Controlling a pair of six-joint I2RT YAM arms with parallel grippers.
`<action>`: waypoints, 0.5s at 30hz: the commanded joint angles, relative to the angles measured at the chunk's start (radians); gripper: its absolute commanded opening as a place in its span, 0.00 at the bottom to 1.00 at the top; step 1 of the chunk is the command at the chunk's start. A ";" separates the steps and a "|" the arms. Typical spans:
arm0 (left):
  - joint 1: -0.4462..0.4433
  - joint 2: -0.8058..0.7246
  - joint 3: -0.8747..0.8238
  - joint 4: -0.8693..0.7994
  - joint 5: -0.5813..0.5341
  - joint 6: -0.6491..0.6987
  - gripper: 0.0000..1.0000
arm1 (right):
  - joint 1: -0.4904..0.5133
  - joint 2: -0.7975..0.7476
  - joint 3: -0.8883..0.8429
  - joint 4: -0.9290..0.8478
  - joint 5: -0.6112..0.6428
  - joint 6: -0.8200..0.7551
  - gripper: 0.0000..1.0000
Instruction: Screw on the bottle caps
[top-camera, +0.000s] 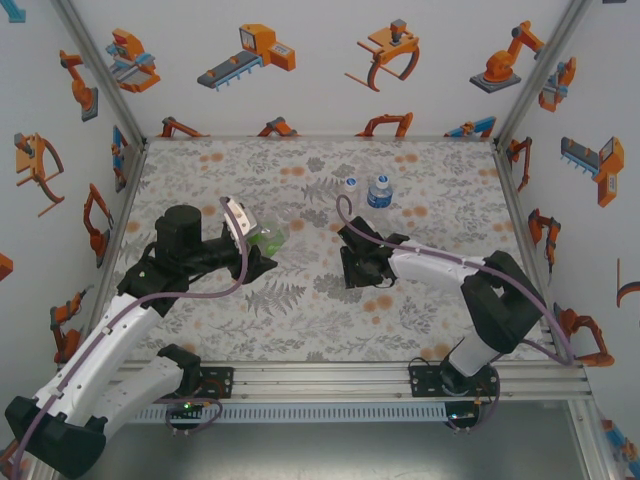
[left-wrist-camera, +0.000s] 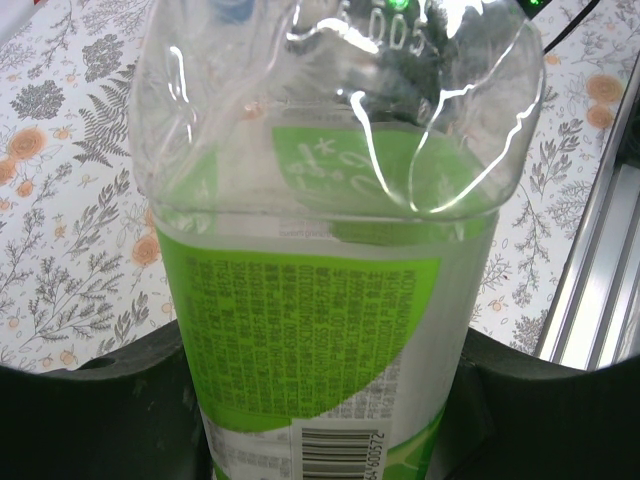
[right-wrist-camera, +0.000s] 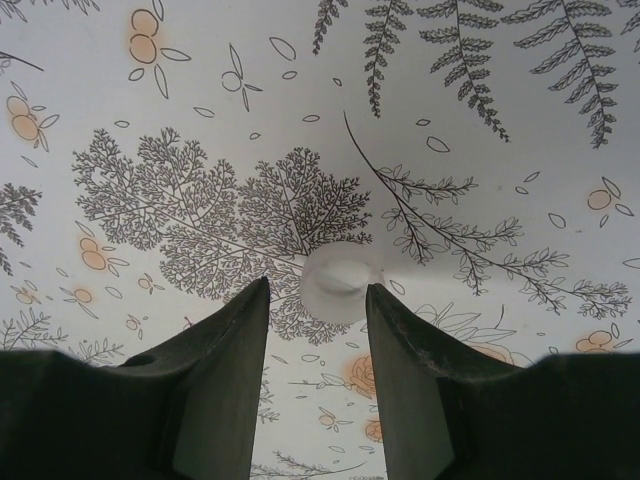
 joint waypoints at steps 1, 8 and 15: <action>0.001 -0.006 -0.002 -0.009 -0.001 0.020 0.13 | -0.003 0.021 -0.013 0.000 -0.009 0.005 0.43; 0.000 -0.002 -0.002 -0.011 -0.003 0.021 0.13 | -0.003 0.032 -0.012 0.000 -0.014 0.009 0.42; 0.001 -0.001 -0.002 -0.011 -0.004 0.021 0.13 | -0.003 -0.020 0.025 -0.054 0.019 -0.010 0.44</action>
